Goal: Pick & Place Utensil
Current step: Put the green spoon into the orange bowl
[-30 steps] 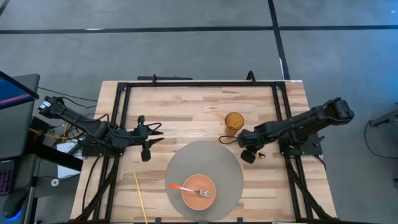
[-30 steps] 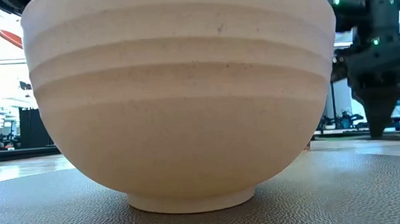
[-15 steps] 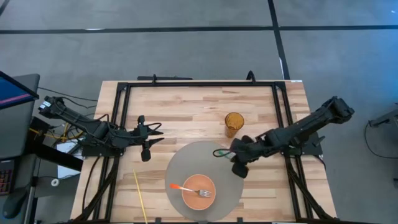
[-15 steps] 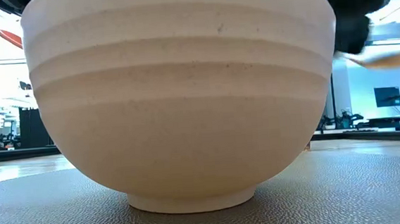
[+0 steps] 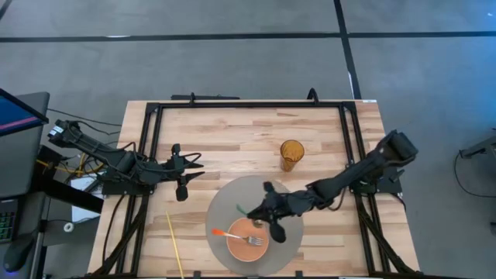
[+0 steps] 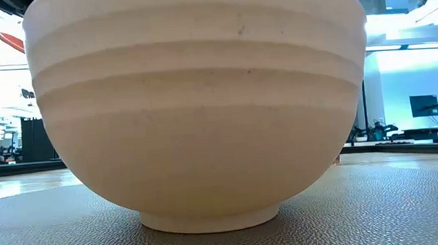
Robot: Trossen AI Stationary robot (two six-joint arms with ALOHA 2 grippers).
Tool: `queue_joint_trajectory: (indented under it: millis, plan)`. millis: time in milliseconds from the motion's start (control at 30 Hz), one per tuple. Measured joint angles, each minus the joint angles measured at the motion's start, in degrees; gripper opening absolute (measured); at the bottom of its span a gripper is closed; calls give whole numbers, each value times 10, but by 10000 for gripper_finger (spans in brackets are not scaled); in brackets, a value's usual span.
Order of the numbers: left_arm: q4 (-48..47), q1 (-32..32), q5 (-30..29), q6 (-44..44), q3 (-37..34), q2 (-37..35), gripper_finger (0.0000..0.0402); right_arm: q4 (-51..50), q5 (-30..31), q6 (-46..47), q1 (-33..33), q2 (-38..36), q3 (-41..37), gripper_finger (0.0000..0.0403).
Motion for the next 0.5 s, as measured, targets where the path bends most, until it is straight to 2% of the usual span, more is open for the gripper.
queue_joint_trajectory:
  millis: [100,200,300,500]
  plan:
    - [0,0,0,0,0,0,99,37,0,-4,4,42,26,1]
    - [0,0,0,0,0,0,99,23,0,18,5,84,59,1]
    - [0,0,0,-2,0,0,99,-39,-1,30,6,121,97,1]
    - [0,0,0,-6,0,0,99,-228,0,69,7,152,178,1]
